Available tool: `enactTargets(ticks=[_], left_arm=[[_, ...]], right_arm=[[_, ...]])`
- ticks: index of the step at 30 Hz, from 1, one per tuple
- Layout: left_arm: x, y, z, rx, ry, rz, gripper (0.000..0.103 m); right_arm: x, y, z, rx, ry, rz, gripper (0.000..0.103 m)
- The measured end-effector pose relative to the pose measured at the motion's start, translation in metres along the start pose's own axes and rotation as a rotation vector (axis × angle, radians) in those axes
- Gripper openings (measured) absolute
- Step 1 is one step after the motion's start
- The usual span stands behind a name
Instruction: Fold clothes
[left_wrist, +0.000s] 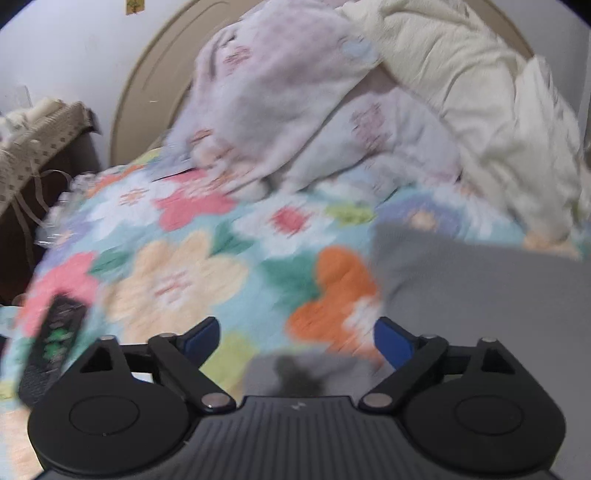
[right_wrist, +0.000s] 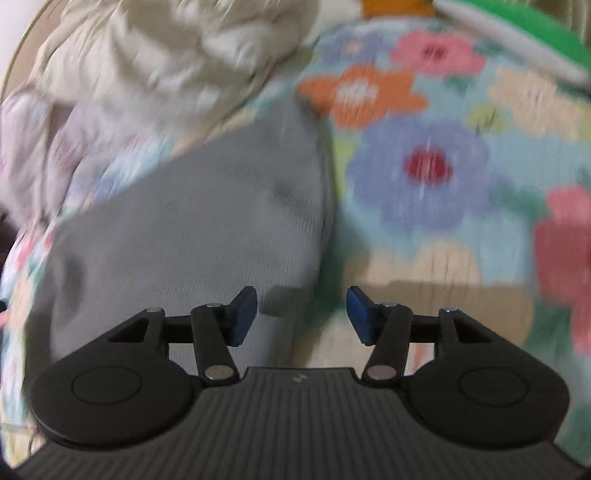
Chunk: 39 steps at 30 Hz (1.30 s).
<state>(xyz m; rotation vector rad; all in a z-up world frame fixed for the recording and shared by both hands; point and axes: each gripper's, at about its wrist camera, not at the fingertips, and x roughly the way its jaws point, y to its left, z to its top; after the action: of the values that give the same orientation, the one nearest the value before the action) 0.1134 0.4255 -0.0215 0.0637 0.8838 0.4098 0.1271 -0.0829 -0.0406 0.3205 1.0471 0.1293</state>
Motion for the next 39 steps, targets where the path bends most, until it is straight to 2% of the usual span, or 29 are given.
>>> enactTargets(ticks=[2,3,6,8,9,11,12,13,14,16,17,18,19,20,21,23,24,25,27,28,29,31,32,34,36,37,38,39], left_arm=[[-0.010,0.007,-0.016,0.112,0.055,0.108,0.098],[-0.015,0.013,-0.022,0.134,0.092,0.121,0.098],[-0.030,0.039,-0.037,0.037,0.187,-0.051,0.098],[-0.032,0.055,-0.053,-0.140,0.284,-0.273,0.099],[-0.031,0.058,-0.058,-0.189,0.317,-0.334,0.099],[-0.026,0.051,-0.070,-0.248,0.371,-0.422,0.099],[-0.022,0.043,-0.074,-0.253,0.386,-0.440,0.099],[-0.018,0.034,-0.075,-0.245,0.385,-0.428,0.100],[-0.010,0.025,-0.076,-0.231,0.377,-0.411,0.100],[0.006,0.005,-0.078,-0.195,0.350,-0.382,0.100],[0.008,-0.005,-0.081,-0.158,0.317,-0.372,0.093],[0.007,-0.016,-0.086,-0.115,0.278,-0.361,0.072],[0.000,-0.022,-0.088,-0.072,0.250,-0.360,0.059],[-0.008,-0.026,-0.089,-0.029,0.226,-0.363,0.037],[-0.017,-0.030,-0.090,0.013,0.203,-0.366,0.019],[-0.035,-0.026,-0.090,0.043,0.168,-0.347,0.012],[-0.054,-0.018,-0.090,0.064,0.136,-0.321,0.002],[-0.074,-0.010,-0.091,0.094,0.099,-0.267,0.000],[-0.115,0.010,-0.097,0.154,0.015,-0.138,0.000],[-0.126,0.024,-0.103,0.151,0.023,-0.129,0.000],[-0.132,0.036,-0.108,0.139,0.053,-0.142,0.000],[-0.134,0.049,-0.115,0.106,0.117,-0.153,0.001],[-0.132,0.052,-0.121,0.104,0.144,-0.140,0.002],[-0.132,0.047,-0.127,0.125,0.149,-0.179,0.021],[-0.136,0.030,-0.120,0.149,0.104,-0.254,0.051],[-0.138,0.024,-0.118,0.161,0.087,-0.268,0.061],[-0.143,0.005,-0.114,0.208,0.029,-0.296,0.085],[-0.145,-0.015,-0.109,0.265,-0.023,-0.311,0.103]], right_arm=[[-0.013,0.002,-0.023,0.015,0.069,0.061,0.060],[-0.019,0.005,-0.032,0.020,0.099,0.095,0.066],[-0.032,0.025,-0.067,0.012,0.204,0.170,0.075],[-0.032,0.038,-0.089,0.003,0.252,0.209,0.075],[-0.032,0.045,-0.101,-0.002,0.279,0.229,0.076],[-0.029,0.059,-0.122,-0.017,0.314,0.235,0.077],[-0.025,0.066,-0.131,-0.025,0.320,0.227,0.077],[-0.022,0.073,-0.140,-0.026,0.308,0.205,0.077],[-0.018,0.080,-0.145,-0.028,0.276,0.174,0.076],[-0.015,0.090,-0.147,-0.054,0.215,0.134,0.048],[-0.015,0.095,-0.145,-0.081,0.191,0.111,0.013],[-0.015,0.096,-0.142,-0.088,0.180,0.110,0.008],[-0.020,0.095,-0.137,-0.072,0.159,0.127,0.006],[-0.022,0.092,-0.131,-0.066,0.137,0.138,0.006],[-0.030,0.092,-0.125,-0.083,0.100,0.138,0.004],[-0.055,0.098,-0.118,-0.154,0.031,0.110,0.004],[-0.071,0.101,-0.117,-0.200,0.003,0.095,0.004],[-0.087,0.106,-0.117,-0.252,-0.017,0.077,0.004],[-0.102,0.109,-0.120,-0.325,0.002,0.065,0.004],[-0.108,0.111,-0.123,-0.367,0.038,0.070,0.004],[-0.108,0.111,-0.126,-0.383,0.072,0.083,0.004],[-0.085,0.105,-0.139,-0.381,0.212,0.124,0.004],[-0.072,0.100,-0.141,-0.353,0.241,0.101,0.004],[-0.055,0.089,-0.140,-0.278,0.262,0.045,0.005],[-0.052,0.076,-0.136,-0.181,0.248,0.036,0.009],[-0.052,0.069,-0.134,-0.131,0.239,0.033,0.010],[-0.053,0.066,-0.133,-0.107,0.231,0.034,0.021],[-0.056,0.064,-0.132,-0.093,0.220,0.038,0.043]])
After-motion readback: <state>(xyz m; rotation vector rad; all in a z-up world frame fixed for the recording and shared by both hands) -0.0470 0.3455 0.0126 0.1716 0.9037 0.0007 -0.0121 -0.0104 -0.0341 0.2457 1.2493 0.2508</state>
